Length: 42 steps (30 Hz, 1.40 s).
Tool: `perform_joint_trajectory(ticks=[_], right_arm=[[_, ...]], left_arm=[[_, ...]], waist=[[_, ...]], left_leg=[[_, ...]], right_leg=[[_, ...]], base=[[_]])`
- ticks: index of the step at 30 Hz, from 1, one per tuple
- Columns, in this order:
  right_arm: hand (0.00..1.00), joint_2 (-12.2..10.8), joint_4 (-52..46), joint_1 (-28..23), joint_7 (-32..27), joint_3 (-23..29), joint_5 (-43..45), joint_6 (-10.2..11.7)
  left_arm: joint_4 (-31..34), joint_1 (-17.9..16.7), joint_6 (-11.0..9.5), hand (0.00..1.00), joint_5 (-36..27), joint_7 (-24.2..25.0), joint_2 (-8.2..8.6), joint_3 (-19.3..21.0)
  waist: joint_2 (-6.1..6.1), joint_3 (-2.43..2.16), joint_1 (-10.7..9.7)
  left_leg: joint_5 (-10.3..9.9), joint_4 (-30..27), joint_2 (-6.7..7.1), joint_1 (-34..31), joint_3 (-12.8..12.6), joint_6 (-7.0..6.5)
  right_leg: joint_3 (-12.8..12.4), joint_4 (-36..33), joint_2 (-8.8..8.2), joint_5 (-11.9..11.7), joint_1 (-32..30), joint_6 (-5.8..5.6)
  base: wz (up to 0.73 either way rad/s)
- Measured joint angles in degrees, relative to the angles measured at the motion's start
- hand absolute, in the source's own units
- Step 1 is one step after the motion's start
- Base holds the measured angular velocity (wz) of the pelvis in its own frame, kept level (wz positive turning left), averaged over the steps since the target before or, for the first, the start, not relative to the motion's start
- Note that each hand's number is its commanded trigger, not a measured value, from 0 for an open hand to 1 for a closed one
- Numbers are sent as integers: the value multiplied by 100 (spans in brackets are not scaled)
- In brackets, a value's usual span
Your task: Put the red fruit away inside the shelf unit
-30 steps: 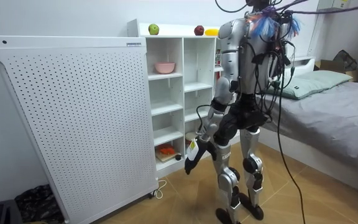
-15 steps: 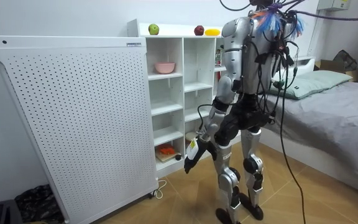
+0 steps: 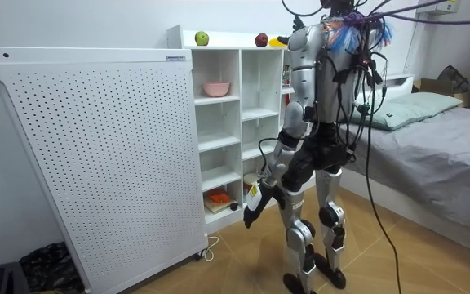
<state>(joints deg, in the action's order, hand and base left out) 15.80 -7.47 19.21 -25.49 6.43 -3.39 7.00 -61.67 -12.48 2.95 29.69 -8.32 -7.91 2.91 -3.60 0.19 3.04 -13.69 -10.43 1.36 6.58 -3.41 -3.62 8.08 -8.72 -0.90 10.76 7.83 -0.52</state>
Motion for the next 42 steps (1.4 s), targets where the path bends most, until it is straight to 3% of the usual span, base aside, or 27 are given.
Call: perform_joint_trajectory(ticks=[3, 9, 24, 32, 37, 42], right_arm=[[0, 151, 362, 175, 38, -23, -337, -25], [0, 229, 776, 536, 104, -69, -614, -77], [0, 301, 1581, 1108, 355, -70, -892, -90], [0, 506, 1873, 1246, 447, -76, -875, -95], [0, 513, 2263, 1364, 560, -84, -890, -132], [0, 710, 2260, 1359, 818, -338, -923, -174]], left_arm=[[16, 37, 16, 0, 45, -1, -23, -90], [-21, 59, 57, 0, 135, 4, -117, -142], [135, 27, 172, 0, 137, 68, -127, -91], [202, 34, 187, 0, 136, 236, -170, -85], [213, 44, 183, 0, 132, 236, -244, -69], [216, 33, 173, 0, 132, 241, -279, 54]], waist=[[-20, 6, 56], [-109, 51, 149], [-149, 36, 202], [-240, -24, 206], [-273, -14, 211], [-340, 13, 223]], left_leg=[[0, 0, 8, 1, 48, 0], [1, 1, 13, -16, 172, 1], [2, -33, 29, -7, 258, 0], [3, -87, 29, -95, 252, 1], [4, -94, 29, -72, 257, 1], [7, -95, 24, -61, 253, 3]], right_leg=[[-9, 4, -3, 0, 4, 0], [99, 11, -3, 1, 29, 0], [336, 13, -37, 1, 100, 0], [464, 12, -52, 1, 37, -1], [453, 16, -53, 0, 67, -1], [444, 17, -66, 0, 73, -1]], base=[[9], [9], [4], [-1], [0], [0]])
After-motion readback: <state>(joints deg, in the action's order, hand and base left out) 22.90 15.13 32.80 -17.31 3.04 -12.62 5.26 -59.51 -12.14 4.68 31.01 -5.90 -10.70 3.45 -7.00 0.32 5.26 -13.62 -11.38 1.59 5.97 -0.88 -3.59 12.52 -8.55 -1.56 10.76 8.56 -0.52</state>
